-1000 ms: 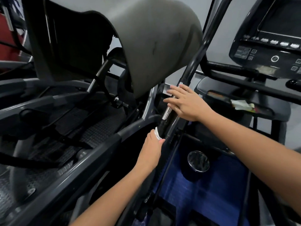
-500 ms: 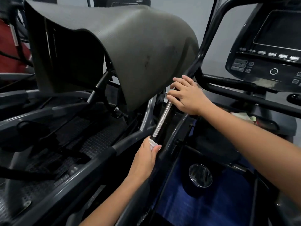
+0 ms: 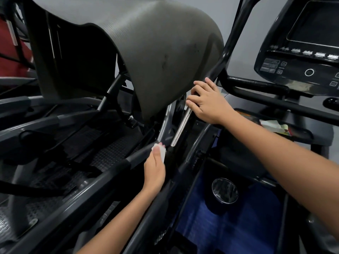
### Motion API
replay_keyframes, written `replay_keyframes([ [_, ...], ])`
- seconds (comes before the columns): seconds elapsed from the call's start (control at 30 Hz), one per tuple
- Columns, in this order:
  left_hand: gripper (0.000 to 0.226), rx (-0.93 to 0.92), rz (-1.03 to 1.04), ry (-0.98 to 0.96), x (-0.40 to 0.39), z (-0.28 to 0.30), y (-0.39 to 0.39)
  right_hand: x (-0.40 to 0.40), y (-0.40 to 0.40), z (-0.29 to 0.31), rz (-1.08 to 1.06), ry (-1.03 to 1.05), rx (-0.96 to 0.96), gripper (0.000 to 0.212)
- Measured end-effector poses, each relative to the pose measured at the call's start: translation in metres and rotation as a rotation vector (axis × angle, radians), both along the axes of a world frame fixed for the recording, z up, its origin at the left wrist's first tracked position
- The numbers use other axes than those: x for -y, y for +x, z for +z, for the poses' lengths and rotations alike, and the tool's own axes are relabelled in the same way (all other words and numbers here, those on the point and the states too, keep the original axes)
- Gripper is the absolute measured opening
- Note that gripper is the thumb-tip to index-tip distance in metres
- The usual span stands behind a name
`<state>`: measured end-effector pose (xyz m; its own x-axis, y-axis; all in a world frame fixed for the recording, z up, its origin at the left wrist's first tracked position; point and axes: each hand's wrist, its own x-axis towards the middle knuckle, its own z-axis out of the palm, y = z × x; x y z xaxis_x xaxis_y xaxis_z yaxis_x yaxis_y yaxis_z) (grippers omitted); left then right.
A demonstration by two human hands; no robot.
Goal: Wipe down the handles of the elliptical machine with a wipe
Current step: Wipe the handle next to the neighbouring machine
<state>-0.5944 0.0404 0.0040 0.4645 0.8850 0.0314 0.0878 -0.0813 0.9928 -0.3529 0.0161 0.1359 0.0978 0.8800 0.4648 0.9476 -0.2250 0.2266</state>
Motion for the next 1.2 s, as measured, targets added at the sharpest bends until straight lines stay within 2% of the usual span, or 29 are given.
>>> replay_keyframes([
  [0.07,0.055,0.017,-0.063,0.006,-0.005,0.020,0.019,0.001,0.001,0.002,0.000,-0.014,0.009,0.047],
  [0.17,0.060,-0.073,-0.182,0.055,-0.005,0.052,0.046,0.005,0.008,0.015,0.048,-0.064,0.010,0.052],
  [0.27,0.062,-0.176,-0.191,0.144,-0.010,0.071,0.071,0.004,0.019,0.032,0.050,-0.095,-0.009,0.045],
  [0.33,0.056,-0.196,-0.195,0.237,-0.015,0.073,0.079,0.003,0.027,0.037,-0.006,-0.088,-0.034,0.044],
  [0.4,0.046,-0.213,-0.189,0.358,-0.014,0.068,0.077,0.001,0.032,0.039,-0.035,-0.097,-0.068,0.044],
  [0.47,0.045,-0.274,-0.169,0.432,-0.010,0.053,0.063,-0.001,0.035,0.039,-0.014,-0.098,-0.079,0.043],
  [0.57,0.046,-0.349,-0.200,0.442,-0.005,0.020,0.031,-0.001,0.040,0.039,0.019,-0.075,-0.101,0.045],
  [0.67,0.032,-0.346,-0.254,0.415,-0.004,0.008,0.023,0.000,0.043,0.037,0.014,-0.060,-0.123,0.052],
  [0.73,0.027,-0.341,-0.212,0.409,-0.002,0.016,0.035,-0.002,0.043,0.035,0.005,-0.047,-0.122,0.051],
  [0.83,0.047,-0.371,-0.088,0.569,-0.002,0.035,0.063,-0.003,0.046,0.043,0.032,-0.076,-0.155,0.043],
  [0.93,0.047,-0.385,-0.042,0.653,-0.009,0.060,0.095,-0.005,0.052,0.053,0.062,-0.153,-0.142,0.044],
  [1.0,0.045,-0.380,-0.072,0.639,-0.016,0.079,0.110,-0.007,0.054,0.055,0.068,-0.167,-0.140,0.045],
  [1.07,0.043,-0.321,-0.156,0.498,-0.024,0.093,0.114,-0.009,0.055,0.053,0.071,-0.160,-0.174,0.044],
  [1.13,0.053,-0.236,-0.209,0.331,-0.030,0.094,0.108,-0.012,0.056,0.050,0.074,-0.149,-0.206,0.044],
  [1.2,0.061,-0.202,-0.252,0.285,-0.029,0.083,0.094,-0.013,0.057,0.048,0.075,-0.117,-0.252,0.046],
])
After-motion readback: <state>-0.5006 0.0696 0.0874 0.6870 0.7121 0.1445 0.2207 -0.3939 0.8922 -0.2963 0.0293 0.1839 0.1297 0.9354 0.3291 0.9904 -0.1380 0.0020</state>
